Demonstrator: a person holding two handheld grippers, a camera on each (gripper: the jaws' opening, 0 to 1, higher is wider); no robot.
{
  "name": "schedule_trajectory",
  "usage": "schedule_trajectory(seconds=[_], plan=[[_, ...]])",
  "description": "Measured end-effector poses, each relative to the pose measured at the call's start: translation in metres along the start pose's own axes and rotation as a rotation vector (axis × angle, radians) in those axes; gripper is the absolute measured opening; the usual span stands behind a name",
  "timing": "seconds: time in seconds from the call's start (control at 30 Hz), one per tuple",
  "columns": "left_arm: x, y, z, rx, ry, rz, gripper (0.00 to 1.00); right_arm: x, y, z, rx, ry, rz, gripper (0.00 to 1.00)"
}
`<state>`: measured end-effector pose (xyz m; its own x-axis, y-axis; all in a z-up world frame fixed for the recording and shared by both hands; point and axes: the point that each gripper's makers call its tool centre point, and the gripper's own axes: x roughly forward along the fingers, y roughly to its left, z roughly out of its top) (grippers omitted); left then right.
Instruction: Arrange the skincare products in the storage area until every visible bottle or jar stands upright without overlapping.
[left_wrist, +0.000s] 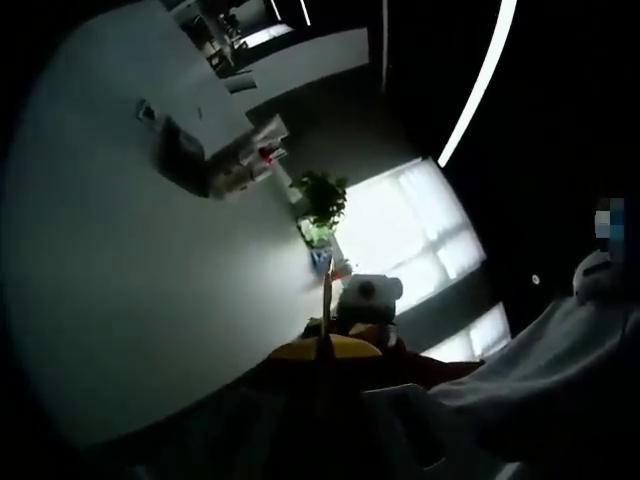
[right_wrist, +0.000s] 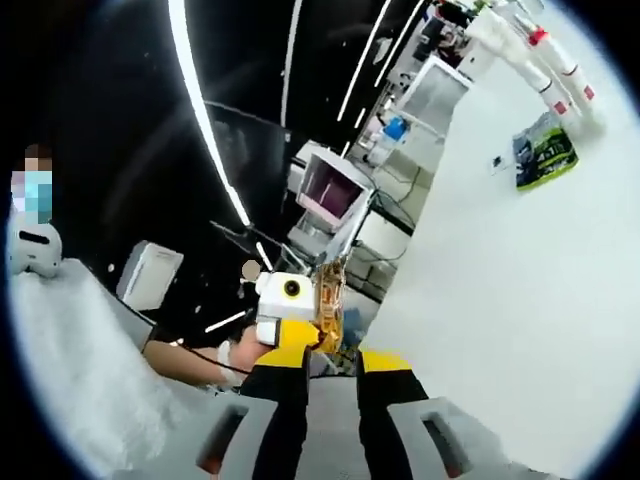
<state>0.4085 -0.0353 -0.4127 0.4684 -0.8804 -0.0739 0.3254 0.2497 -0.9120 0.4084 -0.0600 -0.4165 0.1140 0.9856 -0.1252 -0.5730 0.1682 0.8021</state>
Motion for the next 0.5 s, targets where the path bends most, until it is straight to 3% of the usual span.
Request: schedule_trajectory(seconds=[0.13,0.23,0.33,0.5], plan=[[0.001,0.002,-0.001,-0.012,0.005,0.008,0.0,-0.007,-0.007,0.005,-0.159,0.013,-0.102,0.27],[0.003,0.005,-0.004,-0.017,0.02,0.017,0.0,-0.016,-0.018,0.006,-0.307,0.075,-0.214,0.41],[0.005,0.005,-0.005,-0.025,0.027,0.025,0.0,-0.028,-0.029,0.011,-0.392,0.095,-0.304,0.53],[0.003,0.009,-0.005,-0.044,0.027,0.036,0.0,-0.048,-0.041,0.03,-0.577,0.063,-0.466,0.54]])
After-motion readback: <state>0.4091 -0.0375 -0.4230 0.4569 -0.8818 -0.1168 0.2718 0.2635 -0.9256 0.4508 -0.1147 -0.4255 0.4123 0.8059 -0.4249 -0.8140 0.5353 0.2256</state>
